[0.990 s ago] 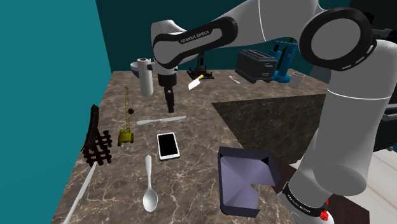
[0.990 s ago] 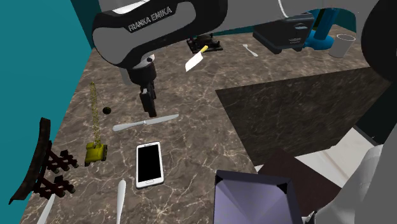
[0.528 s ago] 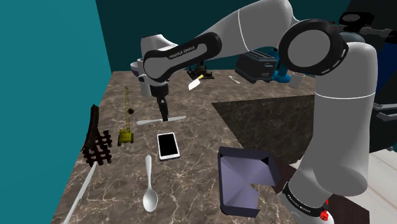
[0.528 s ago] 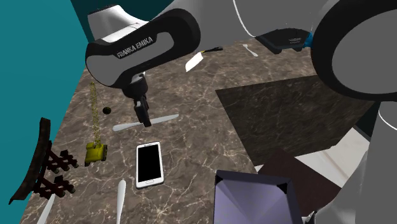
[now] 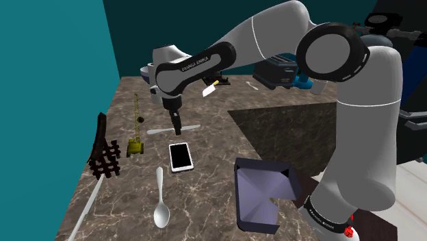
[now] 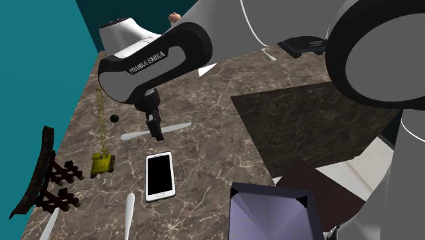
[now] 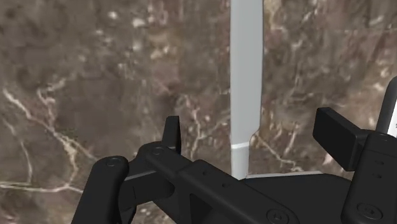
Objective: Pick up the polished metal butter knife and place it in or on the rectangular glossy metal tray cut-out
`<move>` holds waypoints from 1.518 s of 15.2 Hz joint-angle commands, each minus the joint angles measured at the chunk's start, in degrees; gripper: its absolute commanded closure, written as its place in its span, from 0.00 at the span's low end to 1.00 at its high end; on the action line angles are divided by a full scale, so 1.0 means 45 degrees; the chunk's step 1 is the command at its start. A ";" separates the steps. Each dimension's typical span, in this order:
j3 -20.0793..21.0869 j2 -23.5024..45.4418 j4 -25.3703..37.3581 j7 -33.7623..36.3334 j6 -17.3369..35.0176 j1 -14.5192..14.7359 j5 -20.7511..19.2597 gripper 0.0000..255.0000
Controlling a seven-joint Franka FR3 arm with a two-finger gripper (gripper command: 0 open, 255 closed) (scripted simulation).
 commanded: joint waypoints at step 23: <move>0.0033 -0.0579 0.0904 -0.0097 -0.1476 -0.0006 0.0094 1.00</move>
